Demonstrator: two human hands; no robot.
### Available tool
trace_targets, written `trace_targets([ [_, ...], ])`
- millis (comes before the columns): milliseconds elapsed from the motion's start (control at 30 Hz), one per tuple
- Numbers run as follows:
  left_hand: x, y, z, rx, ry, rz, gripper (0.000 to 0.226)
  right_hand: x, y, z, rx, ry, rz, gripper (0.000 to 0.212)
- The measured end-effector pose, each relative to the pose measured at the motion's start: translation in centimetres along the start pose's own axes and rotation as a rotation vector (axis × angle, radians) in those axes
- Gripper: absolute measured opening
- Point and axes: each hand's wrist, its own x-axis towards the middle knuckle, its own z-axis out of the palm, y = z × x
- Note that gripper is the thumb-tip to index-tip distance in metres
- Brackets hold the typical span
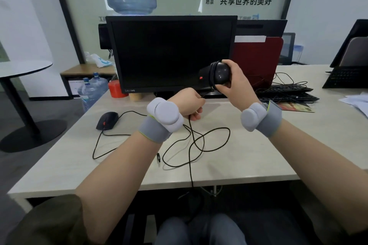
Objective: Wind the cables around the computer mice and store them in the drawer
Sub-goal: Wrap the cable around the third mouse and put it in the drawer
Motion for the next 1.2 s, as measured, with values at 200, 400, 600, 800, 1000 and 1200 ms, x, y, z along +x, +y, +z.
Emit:
trace_targets([
  [200,-1.0,0.4,-1.1,0.356,0.191,0.235,0.018,-0.4,0.4,-1.1,-0.25,-0.472,-0.058,0.067],
  [400,-0.6,-0.8,-2.5,0.229,0.168,0.426,0.008,-2.2,1.1,-2.0,0.211,-0.766,0.208,0.054],
  [600,-0.2,-2.2,-2.5,-0.258,0.174,0.453,0.008,-2.9,1.2,-2.1,1.027,-0.769,0.452,0.028],
  [800,0.2,-1.4,-0.1,-0.551,0.132,0.202,0.032,-2.1,-1.0,-0.9,1.341,-0.512,0.477,0.023],
  [1000,-0.8,0.0,2.6,-0.626,-0.044,-0.029,0.027,-1.1,-1.8,0.2,1.191,0.017,0.344,0.017],
  [1200,-1.7,0.4,2.8,-0.026,-0.171,0.047,0.022,-2.1,-0.1,-2.0,0.332,0.1,0.115,0.061],
])
